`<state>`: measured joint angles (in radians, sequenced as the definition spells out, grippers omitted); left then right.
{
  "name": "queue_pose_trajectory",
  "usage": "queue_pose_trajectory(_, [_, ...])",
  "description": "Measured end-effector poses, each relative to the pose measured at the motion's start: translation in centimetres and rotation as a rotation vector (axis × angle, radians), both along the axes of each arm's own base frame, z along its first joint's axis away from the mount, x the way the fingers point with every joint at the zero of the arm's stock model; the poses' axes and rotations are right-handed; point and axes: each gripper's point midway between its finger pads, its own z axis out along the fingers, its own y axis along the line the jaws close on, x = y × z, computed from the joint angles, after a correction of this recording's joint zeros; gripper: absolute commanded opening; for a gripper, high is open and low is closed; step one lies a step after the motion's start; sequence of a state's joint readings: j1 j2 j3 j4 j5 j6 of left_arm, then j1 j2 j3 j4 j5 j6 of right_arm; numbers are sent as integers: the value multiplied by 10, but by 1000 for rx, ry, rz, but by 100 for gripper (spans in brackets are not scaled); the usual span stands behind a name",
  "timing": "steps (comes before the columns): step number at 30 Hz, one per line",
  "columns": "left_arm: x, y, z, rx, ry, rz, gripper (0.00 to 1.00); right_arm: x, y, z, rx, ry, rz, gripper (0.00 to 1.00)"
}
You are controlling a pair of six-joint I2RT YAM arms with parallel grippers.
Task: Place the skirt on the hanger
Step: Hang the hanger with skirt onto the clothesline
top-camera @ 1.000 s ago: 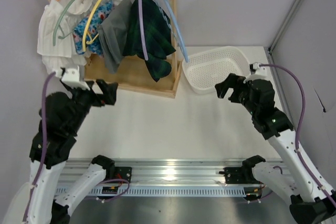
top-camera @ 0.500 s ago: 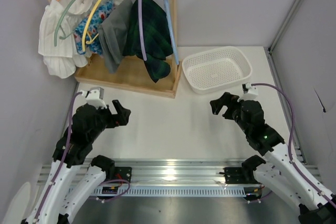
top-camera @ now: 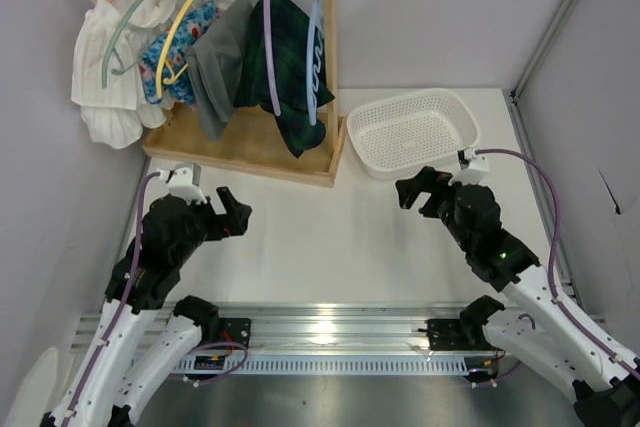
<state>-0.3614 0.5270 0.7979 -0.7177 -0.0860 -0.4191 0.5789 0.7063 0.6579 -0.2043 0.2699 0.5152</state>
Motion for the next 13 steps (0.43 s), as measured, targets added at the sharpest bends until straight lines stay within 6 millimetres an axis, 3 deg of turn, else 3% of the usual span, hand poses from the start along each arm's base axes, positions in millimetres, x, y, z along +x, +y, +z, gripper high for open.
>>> queue_pose_trajectory(13, [14, -4, -6, 3, 28, 13, 100, 11, 7, 2, -29, 4, -3, 99])
